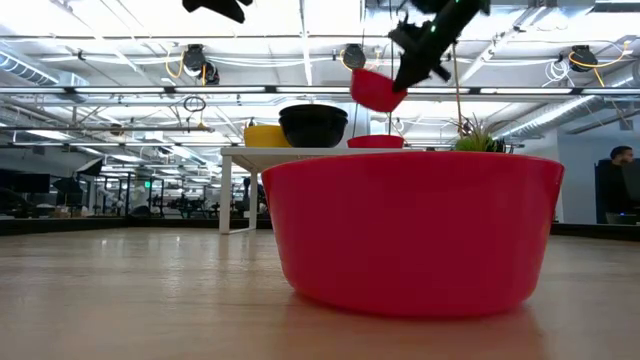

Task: Pick & Place Mini bowls
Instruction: Stack the red bowl on the red bowl on the shelf

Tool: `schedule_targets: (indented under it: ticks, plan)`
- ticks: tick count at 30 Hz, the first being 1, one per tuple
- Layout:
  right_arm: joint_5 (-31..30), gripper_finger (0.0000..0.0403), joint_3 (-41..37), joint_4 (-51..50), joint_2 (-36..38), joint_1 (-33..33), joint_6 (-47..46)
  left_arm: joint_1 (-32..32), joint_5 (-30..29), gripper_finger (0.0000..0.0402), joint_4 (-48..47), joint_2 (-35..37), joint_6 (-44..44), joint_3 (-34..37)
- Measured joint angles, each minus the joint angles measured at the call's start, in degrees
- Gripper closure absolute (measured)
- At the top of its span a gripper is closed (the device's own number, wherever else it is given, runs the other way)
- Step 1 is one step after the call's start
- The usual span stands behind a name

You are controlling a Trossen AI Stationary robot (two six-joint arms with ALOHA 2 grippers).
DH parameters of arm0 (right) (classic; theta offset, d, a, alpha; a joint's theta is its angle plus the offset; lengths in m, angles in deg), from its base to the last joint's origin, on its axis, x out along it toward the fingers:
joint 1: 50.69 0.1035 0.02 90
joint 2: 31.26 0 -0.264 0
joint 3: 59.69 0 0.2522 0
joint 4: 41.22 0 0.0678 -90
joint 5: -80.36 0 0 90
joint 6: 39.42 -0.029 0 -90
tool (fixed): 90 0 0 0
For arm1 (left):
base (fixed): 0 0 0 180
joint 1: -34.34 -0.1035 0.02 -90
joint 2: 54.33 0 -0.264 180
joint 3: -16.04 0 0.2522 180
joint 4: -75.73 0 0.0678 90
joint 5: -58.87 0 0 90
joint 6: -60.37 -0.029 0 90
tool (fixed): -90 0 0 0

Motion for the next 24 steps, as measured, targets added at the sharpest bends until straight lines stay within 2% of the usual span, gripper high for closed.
schedule_targets:
  ticks: [5, 8, 10, 14, 24]
  plan:
    - [5.77, 0.0403, 0.00, 2.53, -4.82, -3.77, -4.38, 0.04, 0.08, 0.0197, -1.20, 0.01, 0.12, 0.00]
    - [6.87, 0.0403, -0.02, 3.37, -6.91, -4.41, -4.58, 0.04, 0.10, 0.0197, -1.58, 0.00, 1.18, 0.00]
    - [6.70, 0.0403, -0.02, 3.87, -7.32, -4.40, -4.08, 0.04, 0.12, 0.0197, -1.70, 0.00, 1.46, 0.00]
    - [2.39, 0.0403, -0.02, 3.33, -7.08, -4.67, -3.19, 0.31, 0.15, 0.0197, -1.76, 0.00, 1.37, 0.00]
    - [2.34, 0.0403, -0.02, -0.12, -7.37, -4.20, -1.30, 0.35, 0.26, 0.0197, -1.74, 0.00, 1.46, 0.00]
